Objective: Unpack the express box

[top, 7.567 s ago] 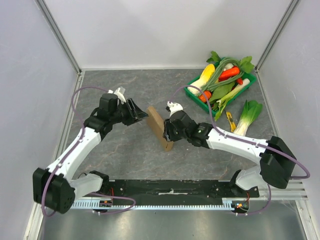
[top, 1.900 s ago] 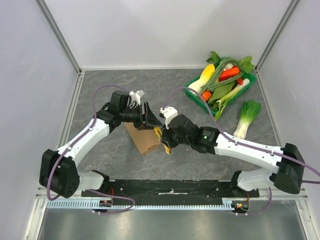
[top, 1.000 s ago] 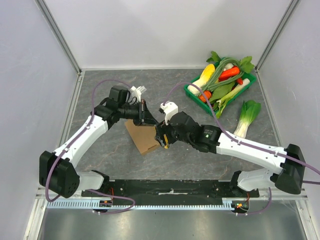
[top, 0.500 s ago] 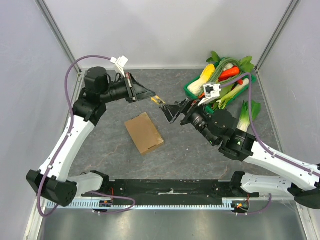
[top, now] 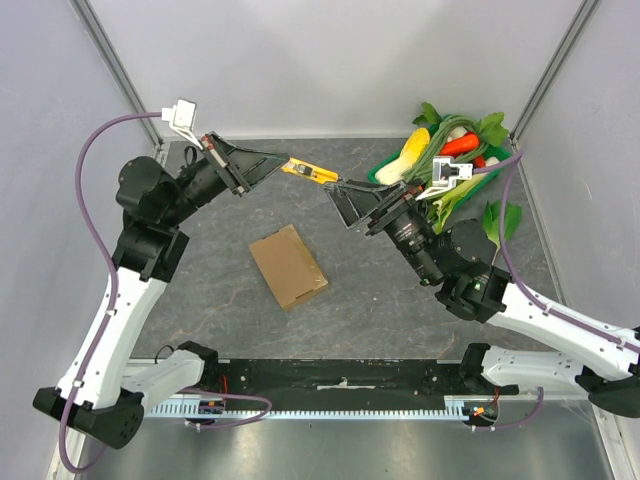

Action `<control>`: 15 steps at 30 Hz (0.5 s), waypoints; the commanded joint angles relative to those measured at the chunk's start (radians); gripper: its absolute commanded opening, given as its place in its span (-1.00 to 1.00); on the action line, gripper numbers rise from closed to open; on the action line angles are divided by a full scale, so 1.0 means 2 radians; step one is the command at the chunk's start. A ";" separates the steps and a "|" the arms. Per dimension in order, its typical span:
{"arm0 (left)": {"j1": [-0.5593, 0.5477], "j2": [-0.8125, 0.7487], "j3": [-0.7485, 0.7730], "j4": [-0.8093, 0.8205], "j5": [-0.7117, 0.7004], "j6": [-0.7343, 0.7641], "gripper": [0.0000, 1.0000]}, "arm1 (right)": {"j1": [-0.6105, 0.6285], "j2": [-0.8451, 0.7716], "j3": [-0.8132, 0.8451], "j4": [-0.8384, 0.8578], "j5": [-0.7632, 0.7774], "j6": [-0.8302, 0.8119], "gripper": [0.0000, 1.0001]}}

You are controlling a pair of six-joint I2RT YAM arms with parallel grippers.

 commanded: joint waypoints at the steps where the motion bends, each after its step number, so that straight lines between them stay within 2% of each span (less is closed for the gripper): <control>1: -0.003 -0.031 0.000 0.061 -0.021 -0.041 -0.96 | -0.001 -0.011 -0.003 0.031 0.017 -0.023 0.96; 5: -0.003 -0.044 -0.007 0.063 -0.041 -0.040 -0.96 | 0.000 -0.019 0.002 0.028 0.023 -0.030 0.96; 12: -0.003 -0.031 -0.024 0.110 0.000 -0.094 -0.97 | -0.001 0.032 0.045 0.047 -0.067 -0.043 0.96; 15: -0.003 -0.036 -0.042 0.130 0.003 -0.114 -0.96 | 0.000 0.053 0.063 0.065 -0.098 -0.042 0.88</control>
